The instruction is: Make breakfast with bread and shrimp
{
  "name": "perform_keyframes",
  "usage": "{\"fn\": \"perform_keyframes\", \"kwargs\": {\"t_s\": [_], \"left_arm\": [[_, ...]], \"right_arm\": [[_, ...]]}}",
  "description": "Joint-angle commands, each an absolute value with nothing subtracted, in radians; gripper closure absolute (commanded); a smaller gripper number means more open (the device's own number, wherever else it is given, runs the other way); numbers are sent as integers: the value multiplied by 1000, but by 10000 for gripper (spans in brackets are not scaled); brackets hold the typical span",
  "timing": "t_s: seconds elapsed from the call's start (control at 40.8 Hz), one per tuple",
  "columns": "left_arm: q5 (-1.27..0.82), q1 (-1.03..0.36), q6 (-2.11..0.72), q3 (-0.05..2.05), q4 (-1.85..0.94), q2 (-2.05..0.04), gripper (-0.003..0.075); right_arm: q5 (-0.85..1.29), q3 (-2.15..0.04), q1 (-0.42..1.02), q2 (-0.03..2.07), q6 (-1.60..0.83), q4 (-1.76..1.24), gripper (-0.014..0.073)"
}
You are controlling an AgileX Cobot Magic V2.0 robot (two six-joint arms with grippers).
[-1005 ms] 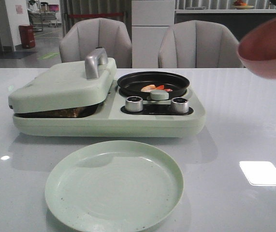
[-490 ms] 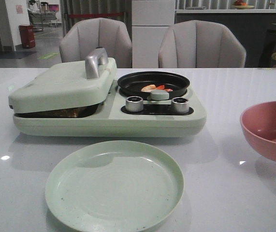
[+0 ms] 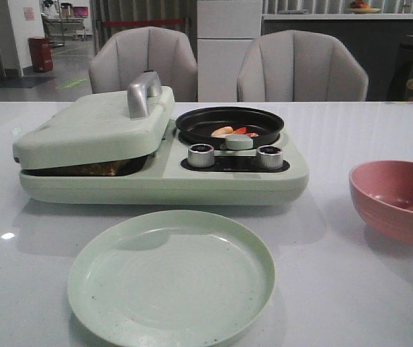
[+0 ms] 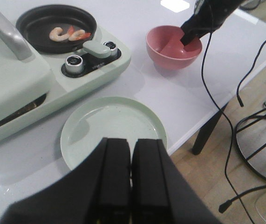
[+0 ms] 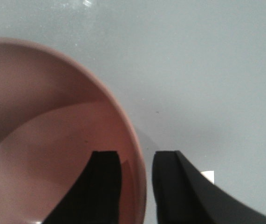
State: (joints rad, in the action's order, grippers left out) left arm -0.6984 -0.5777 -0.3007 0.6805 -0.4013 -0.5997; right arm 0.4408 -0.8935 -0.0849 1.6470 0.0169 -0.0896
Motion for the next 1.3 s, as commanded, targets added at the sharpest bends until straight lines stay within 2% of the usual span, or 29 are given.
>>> {"fn": "perform_keyframes", "kwargs": {"t_s": [0.0, 0.27, 0.588, 0.637, 0.76, 0.809, 0.907, 1.274], "left_arm": [[-638, -587, -295, 708, -434, -599, 619], [-638, -587, -295, 708, -434, -599, 619], [-636, -587, -295, 708, -434, -599, 619], [-635, -587, -295, 708, -434, -599, 619], [-635, -587, -295, 708, -434, -599, 619], [-635, -587, -295, 708, -434, -599, 619], [-635, -587, -295, 708, -434, -599, 619], [-635, -587, -295, 708, -434, -599, 619]], "right_arm": [[404, -916, -90, 1569, 8, -86, 184], [504, -916, -52, 1348, 8, -78, 181], [722, -914, 244, 1042, 6, -36, 183], [760, -914, 295, 1003, 6, -36, 198], [870, -914, 365, 913, 7, -30, 310], [923, -914, 375, 876, 7, -24, 358], [989, -905, 375, 803, 18, -10, 396], [1030, -743, 372, 483, 88, 39, 395]]}}
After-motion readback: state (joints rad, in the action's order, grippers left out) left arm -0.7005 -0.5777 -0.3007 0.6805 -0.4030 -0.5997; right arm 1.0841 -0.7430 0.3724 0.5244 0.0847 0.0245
